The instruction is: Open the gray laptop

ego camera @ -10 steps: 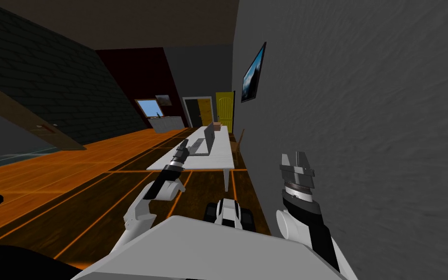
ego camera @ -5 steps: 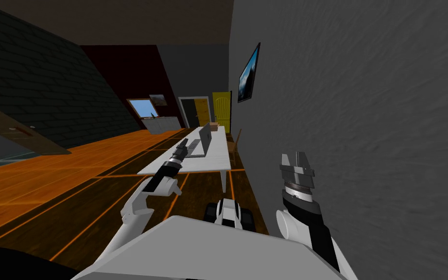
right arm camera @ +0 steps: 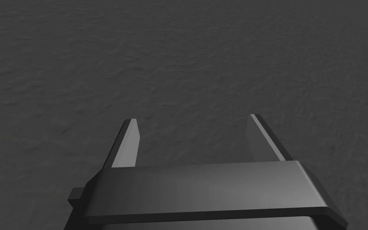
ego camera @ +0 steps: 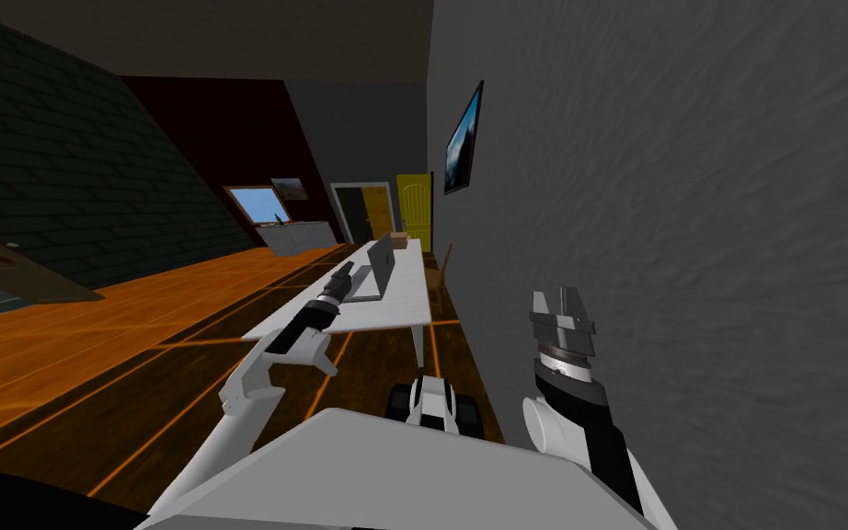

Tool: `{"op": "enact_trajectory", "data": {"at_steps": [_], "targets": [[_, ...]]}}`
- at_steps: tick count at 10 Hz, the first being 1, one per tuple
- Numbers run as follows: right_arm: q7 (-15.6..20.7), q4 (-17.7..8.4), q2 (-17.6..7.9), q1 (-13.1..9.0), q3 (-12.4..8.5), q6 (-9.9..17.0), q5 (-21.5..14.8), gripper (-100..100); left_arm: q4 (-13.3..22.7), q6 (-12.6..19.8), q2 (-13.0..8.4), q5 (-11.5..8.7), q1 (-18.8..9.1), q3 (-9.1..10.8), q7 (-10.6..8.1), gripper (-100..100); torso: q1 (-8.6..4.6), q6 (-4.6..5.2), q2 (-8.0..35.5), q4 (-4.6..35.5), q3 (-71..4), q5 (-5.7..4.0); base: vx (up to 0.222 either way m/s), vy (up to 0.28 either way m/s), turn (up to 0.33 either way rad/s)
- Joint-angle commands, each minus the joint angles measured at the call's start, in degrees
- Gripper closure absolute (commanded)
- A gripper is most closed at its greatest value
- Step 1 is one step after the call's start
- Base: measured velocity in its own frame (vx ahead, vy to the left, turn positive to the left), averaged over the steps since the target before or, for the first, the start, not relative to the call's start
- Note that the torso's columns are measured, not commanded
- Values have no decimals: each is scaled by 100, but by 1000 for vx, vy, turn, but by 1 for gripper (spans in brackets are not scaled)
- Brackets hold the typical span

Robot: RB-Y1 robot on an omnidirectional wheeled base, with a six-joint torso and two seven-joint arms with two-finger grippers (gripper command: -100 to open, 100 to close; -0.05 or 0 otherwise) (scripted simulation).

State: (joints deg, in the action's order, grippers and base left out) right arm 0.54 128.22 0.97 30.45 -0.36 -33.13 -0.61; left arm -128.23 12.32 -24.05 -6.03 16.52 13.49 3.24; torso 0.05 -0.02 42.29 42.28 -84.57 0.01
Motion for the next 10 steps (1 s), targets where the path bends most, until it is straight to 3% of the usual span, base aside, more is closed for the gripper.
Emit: {"op": "enact_trajectory", "data": {"at_steps": [1,2,10], "targets": [[0,0,0,0,0,0,0,0,14,423,-227,-37,-116,137,-31,-100,-3,2,4,2,3,-1,37,-22,-85],[0,0,0,0,0,0,0,0,14,459,-227,-37,-116,137,-31,-100,-4,2,-1,1,0,-1,27,-22,-39],[0,0,0,0,0,0,0,0,106,1699,-889,-154,-464,562,-131,-100,-2,2,1,1,1,-1,35,-28,-71]]}}
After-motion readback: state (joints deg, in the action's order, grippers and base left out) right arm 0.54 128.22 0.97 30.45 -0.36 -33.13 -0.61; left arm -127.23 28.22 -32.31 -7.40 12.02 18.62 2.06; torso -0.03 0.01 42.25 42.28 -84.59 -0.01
